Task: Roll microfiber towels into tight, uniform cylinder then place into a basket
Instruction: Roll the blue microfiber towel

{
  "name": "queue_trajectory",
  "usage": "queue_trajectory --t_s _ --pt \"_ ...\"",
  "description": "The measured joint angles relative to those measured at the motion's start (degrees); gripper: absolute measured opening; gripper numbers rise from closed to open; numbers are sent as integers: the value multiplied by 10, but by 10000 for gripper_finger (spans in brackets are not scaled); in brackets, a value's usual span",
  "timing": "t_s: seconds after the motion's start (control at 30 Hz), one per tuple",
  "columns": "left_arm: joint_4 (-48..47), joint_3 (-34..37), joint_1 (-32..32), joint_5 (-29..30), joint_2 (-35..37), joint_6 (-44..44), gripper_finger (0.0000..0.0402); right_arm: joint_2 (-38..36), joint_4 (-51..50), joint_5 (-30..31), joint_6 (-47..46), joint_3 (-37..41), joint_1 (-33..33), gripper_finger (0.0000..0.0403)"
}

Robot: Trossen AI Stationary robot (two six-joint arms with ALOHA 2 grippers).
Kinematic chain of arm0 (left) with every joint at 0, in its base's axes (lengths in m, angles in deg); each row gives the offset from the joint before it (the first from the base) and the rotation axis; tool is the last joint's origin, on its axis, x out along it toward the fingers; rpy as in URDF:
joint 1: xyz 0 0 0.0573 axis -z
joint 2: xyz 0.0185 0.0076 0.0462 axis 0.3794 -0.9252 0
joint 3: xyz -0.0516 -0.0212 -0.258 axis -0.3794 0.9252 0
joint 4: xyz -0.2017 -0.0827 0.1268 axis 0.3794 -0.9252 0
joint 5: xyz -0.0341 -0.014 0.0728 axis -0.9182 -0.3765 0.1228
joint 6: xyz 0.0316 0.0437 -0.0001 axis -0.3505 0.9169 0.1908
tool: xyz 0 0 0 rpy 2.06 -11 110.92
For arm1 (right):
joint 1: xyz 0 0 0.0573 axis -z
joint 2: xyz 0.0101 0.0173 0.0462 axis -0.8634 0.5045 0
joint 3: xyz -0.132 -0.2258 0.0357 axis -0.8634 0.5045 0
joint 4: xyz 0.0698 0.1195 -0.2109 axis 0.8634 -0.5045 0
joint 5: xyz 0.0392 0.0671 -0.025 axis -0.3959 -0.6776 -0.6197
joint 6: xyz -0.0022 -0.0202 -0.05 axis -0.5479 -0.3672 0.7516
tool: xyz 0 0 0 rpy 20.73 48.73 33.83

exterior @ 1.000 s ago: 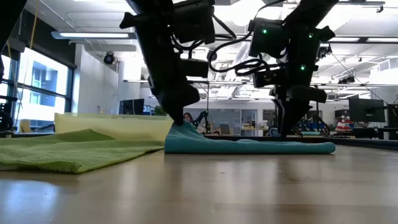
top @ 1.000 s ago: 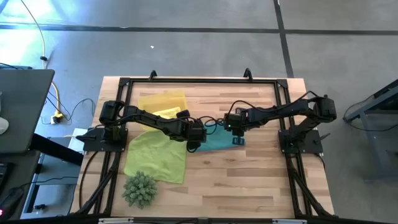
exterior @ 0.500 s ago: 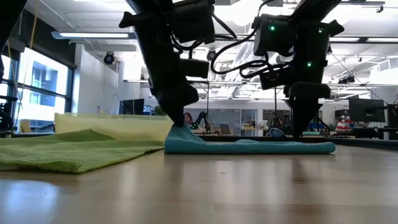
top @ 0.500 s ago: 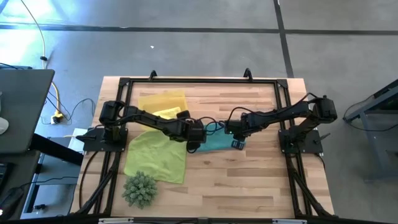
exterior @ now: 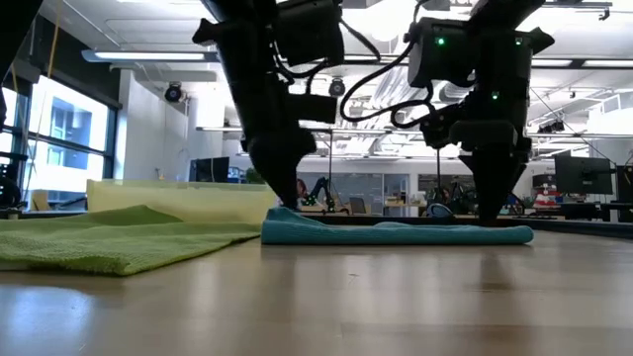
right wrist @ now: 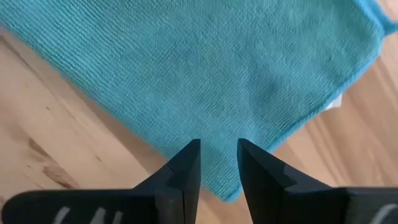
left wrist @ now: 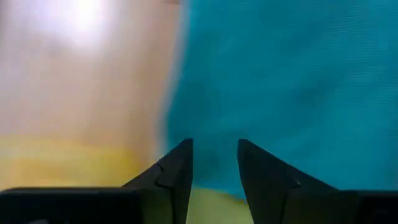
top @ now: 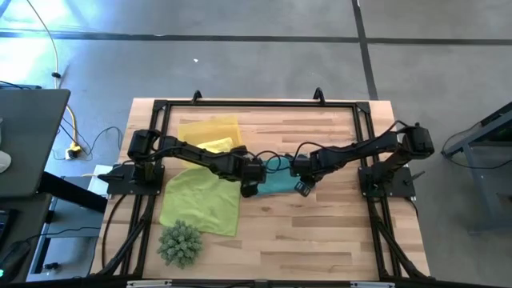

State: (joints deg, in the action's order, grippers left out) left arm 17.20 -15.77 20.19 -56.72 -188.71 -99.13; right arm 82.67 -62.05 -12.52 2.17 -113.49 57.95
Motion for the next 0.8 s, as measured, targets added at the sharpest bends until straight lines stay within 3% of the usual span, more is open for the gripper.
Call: queue_trajectory --t_s 0.1,0.17,0.8 --pt "51 8 1 -81 0 15 109 0 -8 1 -20 0 -5 96" --pt "88 20 3 -99 0 23 106 0 -12 13 -27 0 -7 96" --pt "138 85 31 -121 0 -77 104 0 -11 104 -140 0 -58 96"
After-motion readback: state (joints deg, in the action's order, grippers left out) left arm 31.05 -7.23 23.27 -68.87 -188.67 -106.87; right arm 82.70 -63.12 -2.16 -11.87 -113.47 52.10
